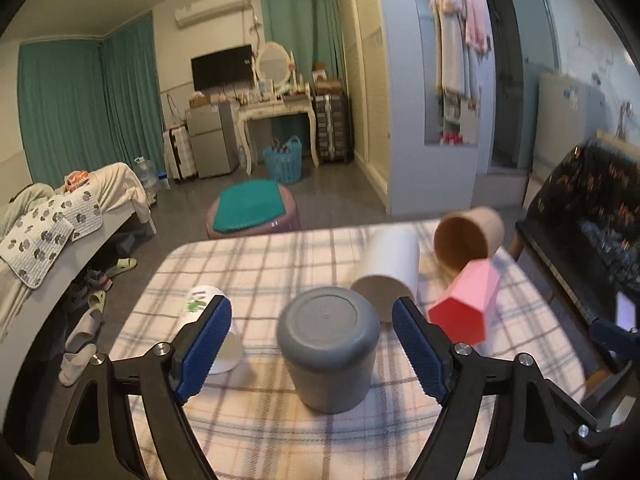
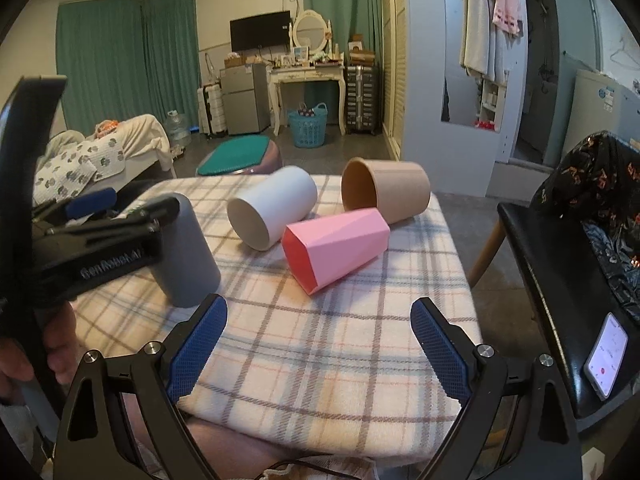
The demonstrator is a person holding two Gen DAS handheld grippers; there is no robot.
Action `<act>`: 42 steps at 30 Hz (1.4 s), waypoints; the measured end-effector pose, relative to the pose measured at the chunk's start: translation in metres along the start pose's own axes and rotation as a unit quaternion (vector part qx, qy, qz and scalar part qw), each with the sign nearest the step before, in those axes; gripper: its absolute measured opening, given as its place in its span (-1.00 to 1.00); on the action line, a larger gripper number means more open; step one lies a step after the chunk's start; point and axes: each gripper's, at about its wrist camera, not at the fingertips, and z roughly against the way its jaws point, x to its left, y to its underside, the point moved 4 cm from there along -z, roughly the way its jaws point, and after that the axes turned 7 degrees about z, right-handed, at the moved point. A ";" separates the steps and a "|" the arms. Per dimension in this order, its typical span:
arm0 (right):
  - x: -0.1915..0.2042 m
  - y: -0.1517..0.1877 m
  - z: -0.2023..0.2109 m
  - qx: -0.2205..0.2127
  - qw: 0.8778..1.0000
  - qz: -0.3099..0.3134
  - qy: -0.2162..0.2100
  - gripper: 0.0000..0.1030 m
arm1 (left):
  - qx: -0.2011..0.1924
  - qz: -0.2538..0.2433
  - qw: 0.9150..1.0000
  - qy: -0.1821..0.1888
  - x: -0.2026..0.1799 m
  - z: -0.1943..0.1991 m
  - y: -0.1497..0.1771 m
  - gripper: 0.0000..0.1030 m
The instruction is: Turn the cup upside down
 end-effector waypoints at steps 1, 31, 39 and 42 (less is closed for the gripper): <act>0.001 -0.001 0.006 -0.007 1.000 0.001 0.002 0.82 | -0.007 0.007 1.000 0.004 0.004 0.007 0.000 0.76; 0.042 0.003 0.053 -0.081 0.996 0.010 0.024 0.99 | -0.109 0.056 0.992 0.000 0.067 0.101 0.057 0.93; 0.042 0.004 0.055 -0.082 0.996 0.007 0.019 1.00 | -0.096 0.070 0.993 -0.005 0.075 0.099 0.060 0.93; 0.043 0.004 0.056 -0.082 0.996 0.008 0.019 1.00 | -0.099 0.068 0.993 -0.015 0.076 0.099 0.061 0.93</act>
